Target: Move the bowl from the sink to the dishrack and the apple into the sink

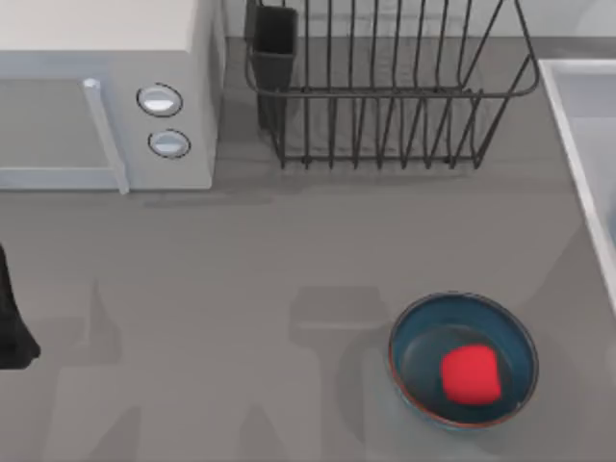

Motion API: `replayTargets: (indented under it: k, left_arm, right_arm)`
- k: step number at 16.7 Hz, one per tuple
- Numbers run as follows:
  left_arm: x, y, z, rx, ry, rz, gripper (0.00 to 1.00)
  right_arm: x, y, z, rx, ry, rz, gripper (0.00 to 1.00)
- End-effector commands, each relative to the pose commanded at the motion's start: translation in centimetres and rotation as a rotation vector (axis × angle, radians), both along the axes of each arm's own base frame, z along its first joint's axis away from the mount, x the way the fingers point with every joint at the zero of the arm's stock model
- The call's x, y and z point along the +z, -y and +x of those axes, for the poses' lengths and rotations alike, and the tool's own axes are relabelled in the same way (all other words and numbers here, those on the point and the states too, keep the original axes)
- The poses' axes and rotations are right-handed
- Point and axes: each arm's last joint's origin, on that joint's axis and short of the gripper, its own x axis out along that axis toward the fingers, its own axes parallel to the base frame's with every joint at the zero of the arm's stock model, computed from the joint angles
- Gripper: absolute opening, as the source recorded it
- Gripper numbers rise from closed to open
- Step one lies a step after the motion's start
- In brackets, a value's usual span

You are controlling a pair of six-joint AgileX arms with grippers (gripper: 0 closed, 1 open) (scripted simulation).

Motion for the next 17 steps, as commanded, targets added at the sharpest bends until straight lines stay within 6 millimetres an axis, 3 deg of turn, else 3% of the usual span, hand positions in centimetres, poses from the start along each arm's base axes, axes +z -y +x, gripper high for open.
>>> replayTargets:
  k: [6,17]
  left_arm:
    - [0.00,0.00,0.00,0.000,0.000,0.000,1.00]
    - [0.00,0.00,0.00,0.000,0.000,0.000,1.00]
  right_arm:
    - [0.00,0.00,0.00,0.000,0.000,0.000,0.02]
    - [0.69,0.06,-0.15,0.001,0.003,0.000,0.00]
